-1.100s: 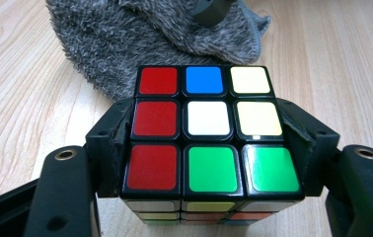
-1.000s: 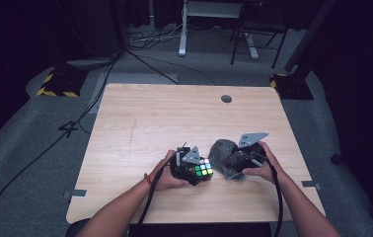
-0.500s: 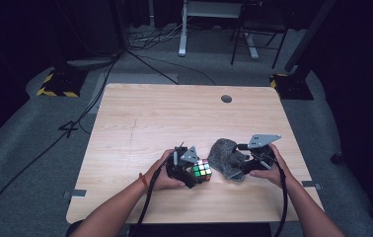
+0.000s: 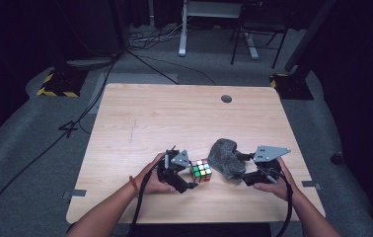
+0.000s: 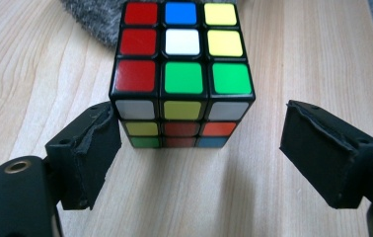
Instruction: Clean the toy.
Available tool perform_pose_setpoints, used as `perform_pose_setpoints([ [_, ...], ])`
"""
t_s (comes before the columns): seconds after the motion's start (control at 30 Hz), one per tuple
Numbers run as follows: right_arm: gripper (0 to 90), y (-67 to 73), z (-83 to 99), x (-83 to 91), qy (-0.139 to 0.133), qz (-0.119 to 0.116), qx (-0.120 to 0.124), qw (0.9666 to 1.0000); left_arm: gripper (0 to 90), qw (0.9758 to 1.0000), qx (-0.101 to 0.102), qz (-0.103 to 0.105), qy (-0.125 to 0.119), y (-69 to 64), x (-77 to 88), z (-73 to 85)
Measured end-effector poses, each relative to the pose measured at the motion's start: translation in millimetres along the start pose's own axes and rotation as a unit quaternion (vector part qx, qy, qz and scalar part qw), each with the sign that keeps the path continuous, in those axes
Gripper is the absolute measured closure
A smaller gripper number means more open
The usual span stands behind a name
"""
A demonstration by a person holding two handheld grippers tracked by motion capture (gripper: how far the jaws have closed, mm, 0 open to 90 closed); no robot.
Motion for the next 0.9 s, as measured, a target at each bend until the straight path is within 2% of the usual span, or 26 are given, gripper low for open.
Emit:
perform_pose_setpoints([
  [0.13, 34.5, 17.6, 0.4, -7.0, 0.003, -0.024, 0.007, 0.9997, 16.1, 1.0000, -0.002, 0.003, 0.006, -0.9, -1.0, 0.8],
  [0.33, 36.0, 36.9, 6.9, -32.7, 0.031, -0.055, 0.014, 0.9979, 17.5, 0.9997, -0.010, 0.017, 0.014, -7.4, -2.1, 1.8],
  [0.47, 38.4, 40.5, 15.0, -45.5, 0.046, -0.054, 0.020, 0.9973, 18.5, 0.9994, -0.015, 0.026, 0.016, -11.9, -3.6, 2.2],
  [0.53, 38.2, 39.9, 17.0, -49.4, 0.048, -0.056, 0.014, 0.9972, 18.5, 0.9994, -0.017, 0.029, 0.013, -14.6, -4.8, 0.9],
  [0.6, 35.1, 38.9, 18.5, -52.0, 0.050, -0.049, 0.015, 0.9975, 19.3, 0.9993, -0.016, 0.030, 0.016, -17.5, -6.5, -0.6],
  [0.67, 33.2, 39.0, 19.2, -53.8, 0.047, -0.051, 0.005, 0.9976, 22.0, 0.9990, -0.019, 0.035, 0.020, -21.2, -9.0, -1.4],
  [0.77, 29.1, 41.5, 20.4, -55.7, 0.045, -0.058, -0.003, 0.9973, 21.5, 0.9989, -0.020, 0.034, 0.025, -25.0, -12.4, -2.5],
  [0.9, 24.9, 45.8, 24.5, -59.4, 0.053, -0.053, -0.007, 0.9972, 23.3, 0.9986, -0.016, 0.042, 0.029, -29.0, -13.4, -2.0],
])
Point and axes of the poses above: each handheld gripper's, and its own axes: x roughly backward along the jaws, z roughly out of its underside, y roughly to its left, the point moved 6 cm from there along -x, roughly forward along the jaws, and after that the axes turned 4 degrees about x, right-handed, at the moved point
